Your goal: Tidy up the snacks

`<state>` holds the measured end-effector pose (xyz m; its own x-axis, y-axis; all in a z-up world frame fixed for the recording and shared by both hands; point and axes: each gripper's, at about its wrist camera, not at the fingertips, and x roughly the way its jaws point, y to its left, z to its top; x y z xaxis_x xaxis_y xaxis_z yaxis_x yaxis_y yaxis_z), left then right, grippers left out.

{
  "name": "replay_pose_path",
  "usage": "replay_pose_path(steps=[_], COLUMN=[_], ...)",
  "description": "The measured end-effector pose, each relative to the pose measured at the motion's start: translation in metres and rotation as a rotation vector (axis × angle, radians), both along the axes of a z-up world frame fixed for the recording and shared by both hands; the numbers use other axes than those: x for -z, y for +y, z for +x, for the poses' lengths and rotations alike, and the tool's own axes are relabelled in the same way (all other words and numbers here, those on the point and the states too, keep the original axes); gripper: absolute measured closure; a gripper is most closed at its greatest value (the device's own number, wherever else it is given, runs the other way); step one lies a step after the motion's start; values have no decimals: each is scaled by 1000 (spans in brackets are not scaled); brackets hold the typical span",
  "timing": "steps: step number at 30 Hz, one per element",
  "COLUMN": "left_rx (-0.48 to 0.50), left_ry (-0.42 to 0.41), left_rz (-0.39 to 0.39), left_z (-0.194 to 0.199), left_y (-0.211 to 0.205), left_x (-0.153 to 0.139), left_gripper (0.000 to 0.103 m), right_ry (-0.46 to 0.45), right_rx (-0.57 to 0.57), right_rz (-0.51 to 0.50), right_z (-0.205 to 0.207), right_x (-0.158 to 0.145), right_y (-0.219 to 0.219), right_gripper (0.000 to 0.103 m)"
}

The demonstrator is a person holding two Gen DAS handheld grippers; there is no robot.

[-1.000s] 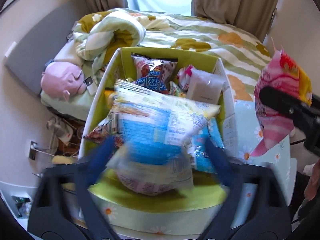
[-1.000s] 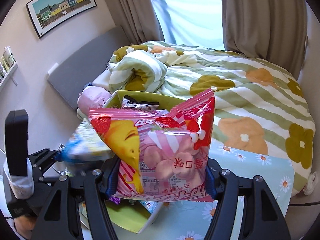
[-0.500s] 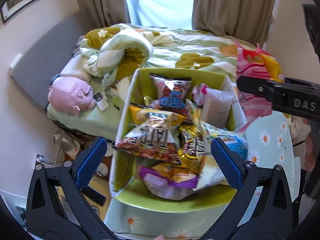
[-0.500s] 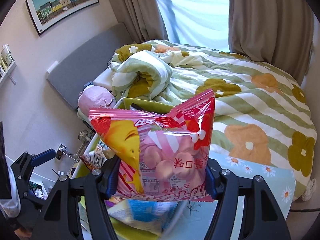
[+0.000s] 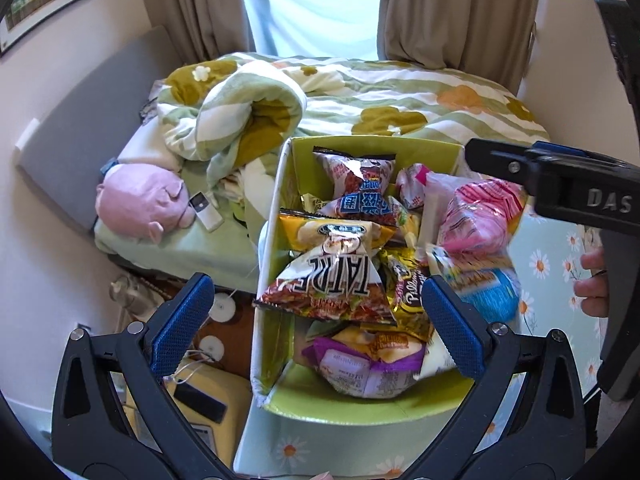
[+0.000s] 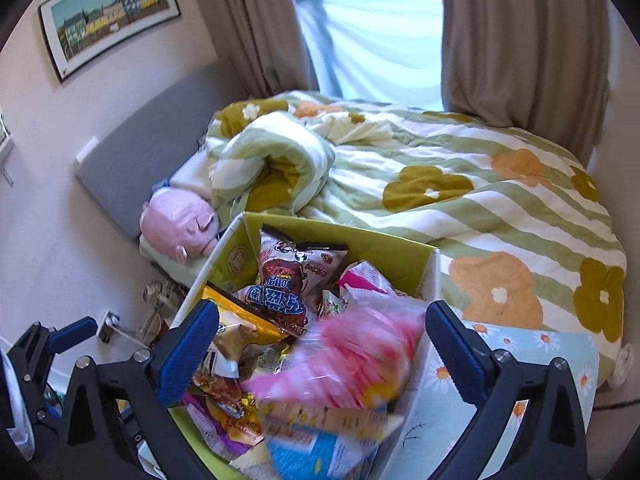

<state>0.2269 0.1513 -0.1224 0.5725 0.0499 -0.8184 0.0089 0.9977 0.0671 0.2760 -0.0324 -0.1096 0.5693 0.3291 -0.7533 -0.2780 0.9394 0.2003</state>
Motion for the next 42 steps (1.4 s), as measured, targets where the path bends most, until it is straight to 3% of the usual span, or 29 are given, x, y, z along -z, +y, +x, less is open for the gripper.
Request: replay_pose_path(steps=[8, 16, 25, 31, 42], left_rx=[12, 37, 78, 102, 135], left_ry=[-71, -153, -262, -298, -341], left_rz=[13, 8, -12, -30, -14], left_z=[-45, -104, -163, -184, -204], left_y=[-25, -59, -95, -115, -144], left_x=[-29, -64, -96, -102, -107], left_gripper=[0, 0, 0, 0, 0], right_ry=[-88, -147, -217, -240, -240], right_rx=[39, 143, 335, 388, 418], right_rz=[22, -2, -123, -172, -156], right_z=[-55, -142, -233, -264, -286], right_x=[-38, -74, -92, -91, -84], right_y=[-29, -80, -140, -160, -183], right_gripper=[0, 0, 0, 0, 0])
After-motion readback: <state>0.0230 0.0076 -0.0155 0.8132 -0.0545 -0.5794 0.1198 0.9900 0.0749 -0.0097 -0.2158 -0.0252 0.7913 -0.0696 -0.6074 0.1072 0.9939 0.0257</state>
